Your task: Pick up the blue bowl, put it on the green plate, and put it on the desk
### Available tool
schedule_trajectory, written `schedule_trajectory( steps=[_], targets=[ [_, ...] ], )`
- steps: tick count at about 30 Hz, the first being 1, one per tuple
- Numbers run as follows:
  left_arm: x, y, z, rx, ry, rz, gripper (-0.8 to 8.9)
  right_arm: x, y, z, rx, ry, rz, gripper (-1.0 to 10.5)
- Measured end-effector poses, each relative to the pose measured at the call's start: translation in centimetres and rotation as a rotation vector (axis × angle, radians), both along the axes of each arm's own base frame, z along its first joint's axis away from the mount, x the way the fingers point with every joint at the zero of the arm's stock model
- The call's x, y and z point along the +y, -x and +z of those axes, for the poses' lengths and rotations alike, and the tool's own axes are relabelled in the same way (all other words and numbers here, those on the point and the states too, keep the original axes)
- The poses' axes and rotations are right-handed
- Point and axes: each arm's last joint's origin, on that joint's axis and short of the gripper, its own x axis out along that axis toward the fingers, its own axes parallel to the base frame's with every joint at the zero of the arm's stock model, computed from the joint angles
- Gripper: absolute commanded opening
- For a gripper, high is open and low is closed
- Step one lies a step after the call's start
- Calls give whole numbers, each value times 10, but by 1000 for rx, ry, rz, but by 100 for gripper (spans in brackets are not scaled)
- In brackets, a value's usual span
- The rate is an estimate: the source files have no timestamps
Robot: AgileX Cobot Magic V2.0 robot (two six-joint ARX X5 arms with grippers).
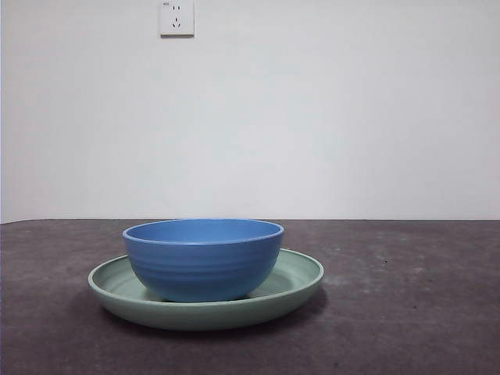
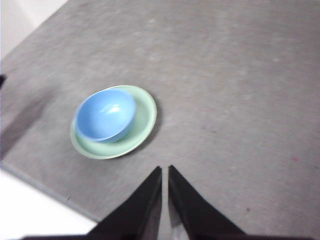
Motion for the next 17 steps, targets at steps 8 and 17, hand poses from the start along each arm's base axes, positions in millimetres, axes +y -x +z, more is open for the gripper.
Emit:
schedule_trajectory(
  steps=[8, 17],
  targets=[
    [0, 0, 0, 0, 0, 0, 27, 0, -34, -56, -194, 72, -251, 17],
    [0, 0, 0, 0, 0, 0, 27, -15, -78, -182, -541, 95, -520, 17]
  ],
)
